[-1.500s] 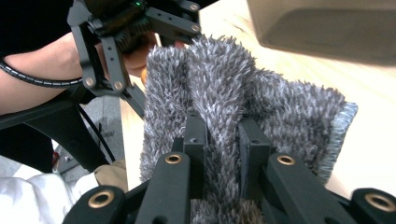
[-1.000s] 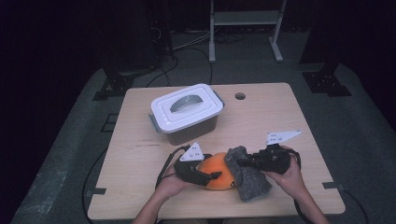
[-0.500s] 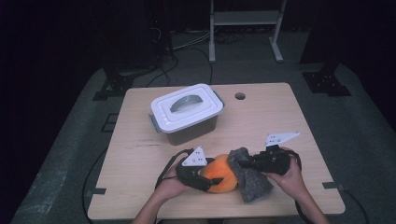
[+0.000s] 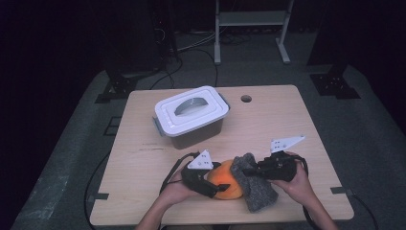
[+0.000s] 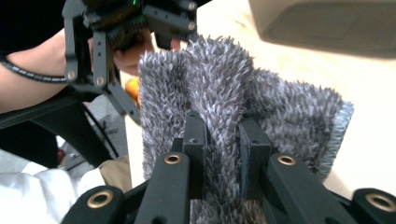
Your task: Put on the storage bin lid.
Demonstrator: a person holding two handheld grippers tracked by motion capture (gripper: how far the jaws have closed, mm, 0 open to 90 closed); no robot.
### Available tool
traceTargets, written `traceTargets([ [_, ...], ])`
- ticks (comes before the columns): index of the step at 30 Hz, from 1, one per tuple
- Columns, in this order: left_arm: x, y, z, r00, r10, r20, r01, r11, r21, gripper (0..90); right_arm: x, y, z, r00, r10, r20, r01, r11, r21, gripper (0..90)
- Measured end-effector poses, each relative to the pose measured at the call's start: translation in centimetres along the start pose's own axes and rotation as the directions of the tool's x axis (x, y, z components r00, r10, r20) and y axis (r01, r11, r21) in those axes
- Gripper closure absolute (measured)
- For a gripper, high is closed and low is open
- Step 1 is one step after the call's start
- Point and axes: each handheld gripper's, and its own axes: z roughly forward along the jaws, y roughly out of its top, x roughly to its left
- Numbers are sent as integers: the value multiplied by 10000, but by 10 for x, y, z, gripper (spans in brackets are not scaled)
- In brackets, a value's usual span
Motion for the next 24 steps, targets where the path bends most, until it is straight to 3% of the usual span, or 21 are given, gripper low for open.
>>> traceTargets([
  [2, -1, 0, 1, 9999, 167, 19, -167, 9999, 5, 216, 6, 5, -2, 9994, -211, 281, 216, 9996, -176, 758],
  [4, -3, 0, 4, 9997, 247, 33, -247, 9997, 52, 177, 11, 11, -1, 9995, -304, 89, 308, 9985, -461, 759],
  [6, -5, 0, 6, 9989, 461, -98, -458, 9986, 256, 132, 17, 15, 5, 9983, -551, 169, 557, 9979, -343, 758],
  [10, -3, 3, 4, 9996, 264, 84, -265, 9995, 190, 84, 17, 10, 16, 9977, -480, -475, 481, 9988, 3, 757],
  [12, -2, 3, 4, 9995, 287, 122, -289, 9993, 215, 87, 16, 9, 16, 9974, -530, -490, 532, 9986, 10, 757],
  [16, -3, 1, 3, 9989, 451, 79, -453, 9987, 217, 210, 12, 6, 12, 9978, -490, -438, 490, 9988, -4, 756],
  [24, 7, -5, -3, 9996, 72, 291, -74, 9999, 92, 213, -4, -9, 0, 9999, 61, -118, -61, 10000, -17, 752],
])
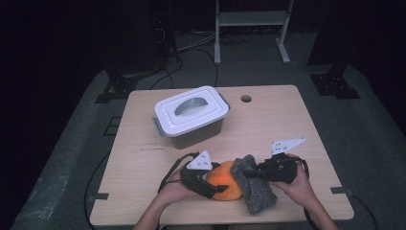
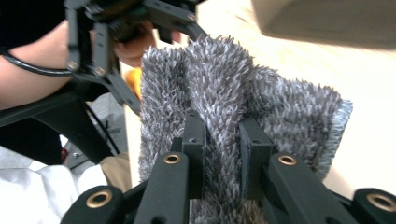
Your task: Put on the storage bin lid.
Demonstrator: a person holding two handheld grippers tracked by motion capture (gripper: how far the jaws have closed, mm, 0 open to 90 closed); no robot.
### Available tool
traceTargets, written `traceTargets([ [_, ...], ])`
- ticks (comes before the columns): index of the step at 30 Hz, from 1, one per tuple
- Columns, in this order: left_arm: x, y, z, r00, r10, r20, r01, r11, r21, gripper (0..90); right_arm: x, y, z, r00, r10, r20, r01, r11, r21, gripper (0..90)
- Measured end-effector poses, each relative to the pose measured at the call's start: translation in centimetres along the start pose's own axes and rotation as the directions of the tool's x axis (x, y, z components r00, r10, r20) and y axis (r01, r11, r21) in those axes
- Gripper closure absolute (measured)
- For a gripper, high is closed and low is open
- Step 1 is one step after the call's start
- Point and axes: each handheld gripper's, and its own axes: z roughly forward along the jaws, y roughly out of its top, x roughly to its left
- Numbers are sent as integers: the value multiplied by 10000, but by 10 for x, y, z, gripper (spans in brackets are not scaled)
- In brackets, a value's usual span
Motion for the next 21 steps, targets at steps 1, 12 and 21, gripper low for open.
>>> traceTargets([
  [1, 1, -1, -1, 10000, -65, 24, 65, 10000, -11, 209, -3, -2, -2, 9998, 74, 178, -75, 10000, 65, 752],
  [12, -4, 0, 3, 9996, 284, 24, -284, 9996, 70, 156, 17, 15, 3, 9989, -335, 323, 345, 9989, -305, 752],
  [21, -1, -3, 1, 9997, 239, -19, -239, 9997, 37, 192, -3, -2, -2, 9981, 303, 536, -302, 9995, -31, 752],
])
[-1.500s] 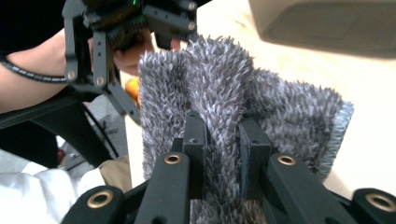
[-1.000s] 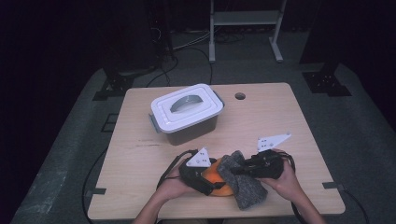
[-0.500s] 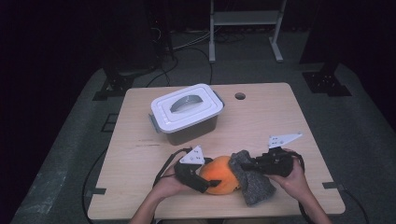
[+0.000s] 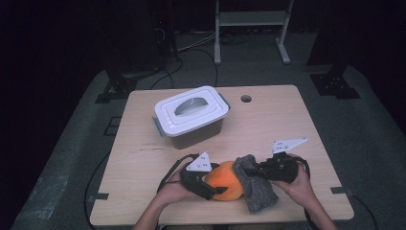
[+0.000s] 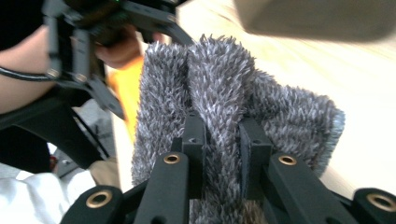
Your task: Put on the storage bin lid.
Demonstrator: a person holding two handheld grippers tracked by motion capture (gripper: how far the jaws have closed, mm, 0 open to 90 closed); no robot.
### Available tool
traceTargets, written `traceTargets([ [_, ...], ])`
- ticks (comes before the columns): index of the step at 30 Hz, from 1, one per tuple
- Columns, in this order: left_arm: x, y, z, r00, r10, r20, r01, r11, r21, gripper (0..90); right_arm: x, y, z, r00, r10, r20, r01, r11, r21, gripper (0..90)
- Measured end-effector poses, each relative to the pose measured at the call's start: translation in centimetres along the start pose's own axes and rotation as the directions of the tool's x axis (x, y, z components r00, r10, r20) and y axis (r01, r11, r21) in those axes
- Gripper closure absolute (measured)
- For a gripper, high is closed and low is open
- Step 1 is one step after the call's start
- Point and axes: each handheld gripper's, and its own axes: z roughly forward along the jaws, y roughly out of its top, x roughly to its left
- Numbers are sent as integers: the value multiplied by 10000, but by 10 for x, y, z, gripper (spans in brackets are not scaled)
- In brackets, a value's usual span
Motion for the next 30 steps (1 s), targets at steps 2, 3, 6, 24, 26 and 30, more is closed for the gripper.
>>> traceTargets([
  [2, 1, -1, -1, 10000, -34, -3, 34, 10000, -4, 192, -3, 0, -4, 9992, 177, 346, -179, 9998, 80, 752],
  [3, 0, 0, -1, 10000, -45, -15, 45, 10000, -5, 192, -1, 2, -6, 9990, 159, 410, -159, 9999, -4, 751],
  [6, -2, 0, 1, 9999, 127, -32, -128, 9999, -34, 191, 9, 10, -6, 9998, -89, 185, 95, 9994, -329, 749],
  [24, -15, 11, 3, 9964, 825, -169, -828, 9964, -181, 250, 21, 26, -15, 9976, -648, -262, 645, 9979, -105, 760],
  [26, -19, 14, 4, 9926, 1188, -232, -1190, 9929, -85, 243, 33, 34, -8, 9934, -1101, -319, 1101, 9939, -13, 757],
  [30, -18, 12, 3, 9941, 1056, -265, -1055, 9944, 39, 166, 34, 27, 8, 9921, -1213, -330, 1233, 9901, 674, 755],
])
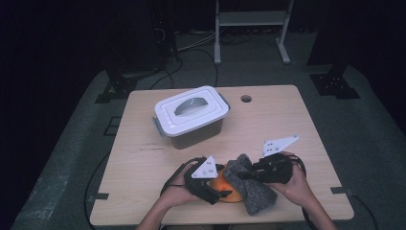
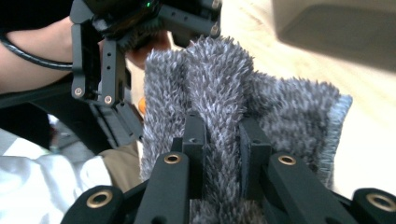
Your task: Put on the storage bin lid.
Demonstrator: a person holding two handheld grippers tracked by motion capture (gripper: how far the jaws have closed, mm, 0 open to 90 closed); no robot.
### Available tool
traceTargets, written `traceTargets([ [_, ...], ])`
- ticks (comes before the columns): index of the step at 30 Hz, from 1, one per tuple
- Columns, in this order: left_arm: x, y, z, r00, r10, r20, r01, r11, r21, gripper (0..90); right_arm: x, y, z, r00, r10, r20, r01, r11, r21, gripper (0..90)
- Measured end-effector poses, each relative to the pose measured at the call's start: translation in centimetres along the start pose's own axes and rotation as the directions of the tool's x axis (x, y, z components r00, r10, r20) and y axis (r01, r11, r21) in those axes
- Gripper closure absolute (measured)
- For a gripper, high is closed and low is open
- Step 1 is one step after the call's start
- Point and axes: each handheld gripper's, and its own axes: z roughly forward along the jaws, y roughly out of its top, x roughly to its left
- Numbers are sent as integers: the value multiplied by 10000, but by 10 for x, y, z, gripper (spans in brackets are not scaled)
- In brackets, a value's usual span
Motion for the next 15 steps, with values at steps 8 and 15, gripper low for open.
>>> traceTargets([
  [8, 0, 2, -3, 9995, -59, 303, 64, 9998, -185, 259, -6, -4, -14, 9994, 335, 133, -339, 9989, 331, 765],
  [15, -10, 9, 3, 9979, 585, 266, -583, 9983, -86, 234, 22, 19, 1, 9973, -714, 183, 706, 9967, 396, 763],
])
